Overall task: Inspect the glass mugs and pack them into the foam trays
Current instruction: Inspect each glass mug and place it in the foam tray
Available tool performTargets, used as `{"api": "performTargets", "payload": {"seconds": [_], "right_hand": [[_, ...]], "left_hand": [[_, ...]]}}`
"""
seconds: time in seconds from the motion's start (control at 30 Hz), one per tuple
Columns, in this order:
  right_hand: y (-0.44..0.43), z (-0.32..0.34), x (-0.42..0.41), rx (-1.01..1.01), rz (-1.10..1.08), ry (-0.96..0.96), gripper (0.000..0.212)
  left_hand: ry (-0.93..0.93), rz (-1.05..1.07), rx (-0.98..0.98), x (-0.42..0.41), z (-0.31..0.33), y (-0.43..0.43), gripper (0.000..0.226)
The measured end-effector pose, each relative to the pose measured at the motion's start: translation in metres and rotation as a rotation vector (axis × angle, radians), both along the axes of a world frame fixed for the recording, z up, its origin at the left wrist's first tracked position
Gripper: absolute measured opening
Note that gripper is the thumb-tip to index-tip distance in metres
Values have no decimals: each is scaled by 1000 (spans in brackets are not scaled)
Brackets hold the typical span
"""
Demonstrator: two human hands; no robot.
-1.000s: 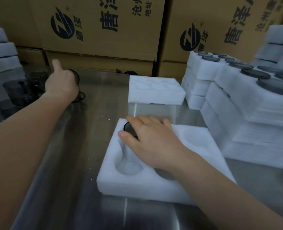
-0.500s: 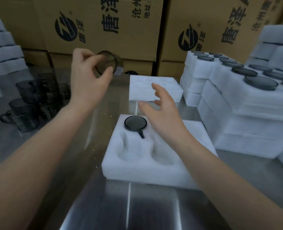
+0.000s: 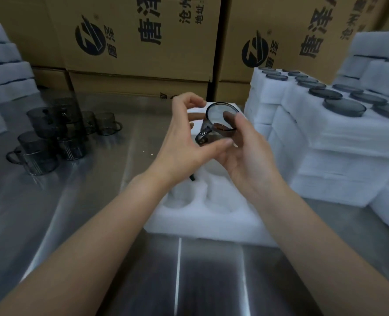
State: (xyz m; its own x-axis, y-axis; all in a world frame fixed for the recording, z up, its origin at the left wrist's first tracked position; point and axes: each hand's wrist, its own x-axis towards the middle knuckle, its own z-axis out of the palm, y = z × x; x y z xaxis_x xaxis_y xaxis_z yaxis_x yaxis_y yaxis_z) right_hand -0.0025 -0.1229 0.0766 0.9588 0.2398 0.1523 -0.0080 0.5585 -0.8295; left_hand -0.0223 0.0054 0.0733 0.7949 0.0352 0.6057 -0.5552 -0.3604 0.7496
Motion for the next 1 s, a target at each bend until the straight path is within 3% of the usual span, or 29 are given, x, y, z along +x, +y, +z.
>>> {"api": "performTargets", "payload": {"seconds": [0.1, 0.33, 0.5, 0.63, 0.83, 1.0], "right_hand": [[2, -3, 2, 8, 28, 8, 34], [-5, -4, 7, -101, -34, 68, 35], [-2, -5, 5, -129, -71, 35, 52], [1, -6, 3, -251, -117, -13, 50], [3, -9, 1, -294, -76, -120, 50], [-1, -8, 4, -251, 29, -169, 32]], "left_hand": [[87, -40, -7, 5, -6, 2, 67], [27, -54, 80, 8, -9, 5, 65], [-40, -41, 224, 6, -10, 5, 65], [-43, -30, 283, 6, -11, 4, 69], [16, -15, 144, 12, -12, 11, 66], [72, -80, -78, 15, -12, 15, 53]]}}
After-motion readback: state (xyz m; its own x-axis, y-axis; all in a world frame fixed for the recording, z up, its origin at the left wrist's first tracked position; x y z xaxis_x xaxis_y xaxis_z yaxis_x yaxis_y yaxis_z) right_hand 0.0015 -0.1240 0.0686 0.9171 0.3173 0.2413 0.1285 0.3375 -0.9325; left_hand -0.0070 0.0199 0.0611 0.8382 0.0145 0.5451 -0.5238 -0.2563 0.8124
